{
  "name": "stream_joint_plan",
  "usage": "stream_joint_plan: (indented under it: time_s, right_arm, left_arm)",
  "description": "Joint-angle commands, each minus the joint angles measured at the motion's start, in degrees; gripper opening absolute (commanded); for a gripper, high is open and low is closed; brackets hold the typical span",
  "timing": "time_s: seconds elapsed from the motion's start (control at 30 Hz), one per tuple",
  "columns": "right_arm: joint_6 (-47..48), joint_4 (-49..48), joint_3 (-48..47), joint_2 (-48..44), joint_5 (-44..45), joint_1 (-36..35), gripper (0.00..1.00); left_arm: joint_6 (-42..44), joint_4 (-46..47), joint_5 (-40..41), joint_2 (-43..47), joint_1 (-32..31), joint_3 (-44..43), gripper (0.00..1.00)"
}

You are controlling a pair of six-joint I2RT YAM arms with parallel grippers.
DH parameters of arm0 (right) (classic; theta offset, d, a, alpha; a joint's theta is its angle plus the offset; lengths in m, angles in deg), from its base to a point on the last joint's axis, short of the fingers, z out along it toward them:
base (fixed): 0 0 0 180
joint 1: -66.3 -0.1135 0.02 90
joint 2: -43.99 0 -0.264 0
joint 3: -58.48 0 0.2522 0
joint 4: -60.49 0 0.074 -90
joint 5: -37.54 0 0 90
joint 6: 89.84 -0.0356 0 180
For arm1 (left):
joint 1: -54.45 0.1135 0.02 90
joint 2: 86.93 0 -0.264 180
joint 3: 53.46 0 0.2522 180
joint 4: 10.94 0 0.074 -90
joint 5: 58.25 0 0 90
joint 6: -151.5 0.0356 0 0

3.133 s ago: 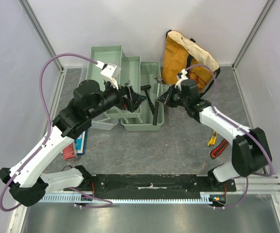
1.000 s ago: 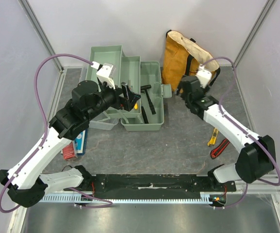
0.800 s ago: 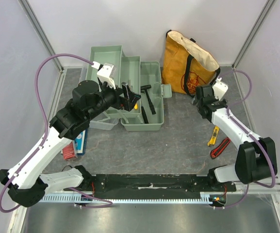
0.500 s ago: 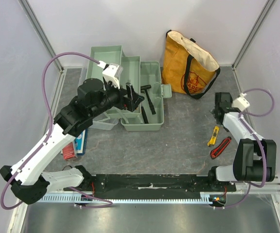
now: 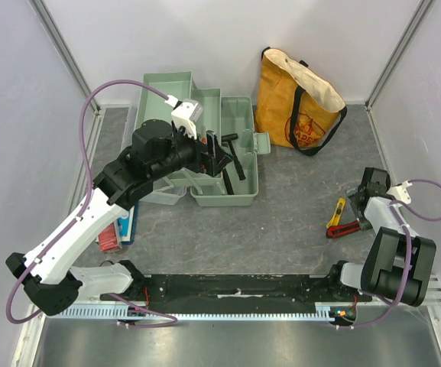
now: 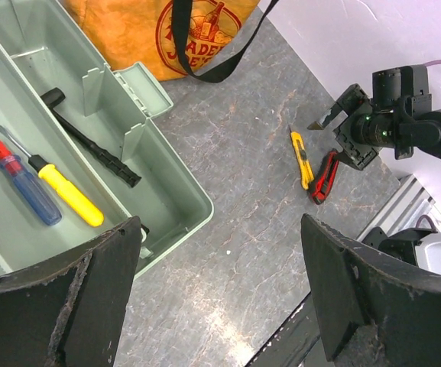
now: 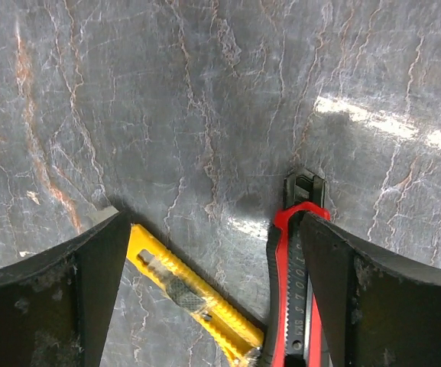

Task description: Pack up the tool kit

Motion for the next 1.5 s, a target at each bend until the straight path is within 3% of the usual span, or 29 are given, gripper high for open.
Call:
stream_joint_plan:
  time_s: [0.0, 0.17, 0.37, 0.53, 1.03, 1.3, 1.47]
  right_arm:
    - [-0.5, -0.4, 2.7, -0.7, -1.8, 1.3, 0.98]
    - [1.6, -1.7, 1.9, 1.3, -5.1, 1.2, 0.98]
    - [2.0, -8.7, 4.6, 0.4, -17.8, 1.1, 0.98]
    - [0.7, -11.9, 5.3, 1.5, -22.6, -0.5, 0.98]
    - [0.6, -19.8, 0.8, 8.2, -27.6, -12.0, 0.94]
    - [14.5, -13.2, -8.5, 11.4, -23.0, -15.2, 0.9]
    - [20.0, -11.8, -9.7, 11.4, -23.3, -16.0, 0.87]
  left_arm:
    - [-0.8, 1.1, -1.3, -0.6, 0.1, -1.8, 0.89]
    - [0.2, 1.5, 0.5, -0.1, 0.2, -1.0, 0.89]
    - [0.6, 2.0, 1.5, 0.5, 0.3, -0.1, 0.89]
    - [0.8, 2.7, 2.5, 1.3, 0.3, 1.1, 0.89]
    - [1.9, 3.4, 6.2, 3.9, 0.4, 3.8, 0.9]
    - [2.3, 3.5, 6.5, 4.3, 0.4, 4.2, 0.9]
    - [2.2, 3.4, 6.6, 4.6, 0.6, 4.4, 0.9]
